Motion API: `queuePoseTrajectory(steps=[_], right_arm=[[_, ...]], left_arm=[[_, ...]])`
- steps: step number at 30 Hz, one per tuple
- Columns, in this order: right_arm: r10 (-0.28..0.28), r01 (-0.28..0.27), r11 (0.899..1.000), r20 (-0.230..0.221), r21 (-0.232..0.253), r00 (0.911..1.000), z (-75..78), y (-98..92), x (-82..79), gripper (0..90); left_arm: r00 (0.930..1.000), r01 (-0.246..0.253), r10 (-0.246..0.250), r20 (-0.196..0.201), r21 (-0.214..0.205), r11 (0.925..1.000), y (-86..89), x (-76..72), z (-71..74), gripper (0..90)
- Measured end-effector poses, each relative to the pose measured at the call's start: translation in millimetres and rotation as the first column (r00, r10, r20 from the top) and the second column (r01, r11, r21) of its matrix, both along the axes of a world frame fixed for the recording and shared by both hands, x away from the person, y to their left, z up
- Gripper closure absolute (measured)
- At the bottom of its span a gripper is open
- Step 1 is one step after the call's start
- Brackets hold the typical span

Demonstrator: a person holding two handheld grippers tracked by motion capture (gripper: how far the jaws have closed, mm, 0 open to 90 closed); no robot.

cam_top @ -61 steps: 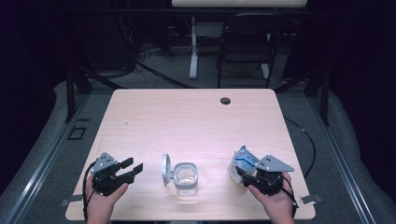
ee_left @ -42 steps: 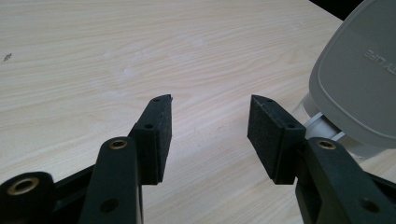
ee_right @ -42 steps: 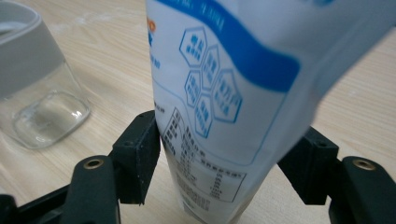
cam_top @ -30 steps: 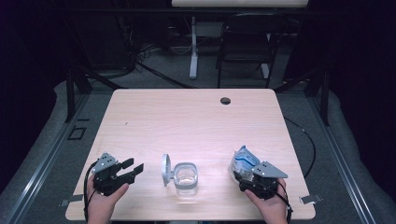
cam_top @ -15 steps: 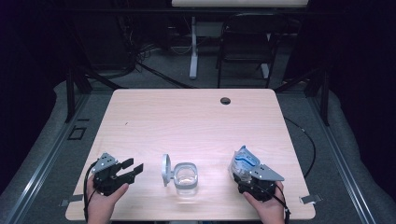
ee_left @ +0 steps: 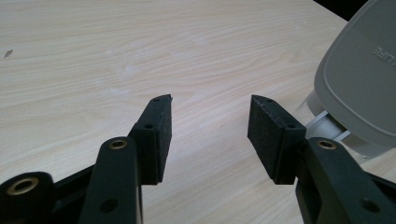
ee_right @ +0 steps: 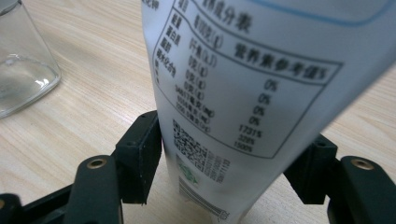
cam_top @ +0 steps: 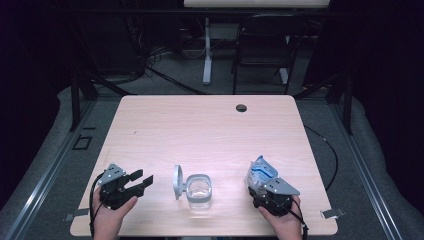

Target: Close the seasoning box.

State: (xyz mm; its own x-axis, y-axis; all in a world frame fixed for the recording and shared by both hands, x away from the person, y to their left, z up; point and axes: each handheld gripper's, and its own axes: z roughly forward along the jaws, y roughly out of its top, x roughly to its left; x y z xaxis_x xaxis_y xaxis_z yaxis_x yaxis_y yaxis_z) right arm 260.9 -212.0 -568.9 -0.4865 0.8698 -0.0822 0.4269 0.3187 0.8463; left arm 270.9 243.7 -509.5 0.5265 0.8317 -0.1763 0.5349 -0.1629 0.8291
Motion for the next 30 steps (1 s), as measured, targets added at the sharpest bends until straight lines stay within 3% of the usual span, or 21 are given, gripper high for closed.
queuePoseTrajectory(steps=[11,30], right_arm=[[-0.003,0.003,1.000,-0.014,-0.018,0.9999,-5.3,1.7,3.3,35.1],[-0.014,0.014,1.000,0.003,-0.015,0.9999,-8.2,3.6,4.0,35.6]], left_arm=[[1.0000,-0.001,0.001,-0.001,0.000,1.0000,-0.4,0.1,-0.6,50.4],[1.0000,-0.004,0.004,0.001,-0.001,1.0000,-0.3,0.3,-1.0,50.3]])
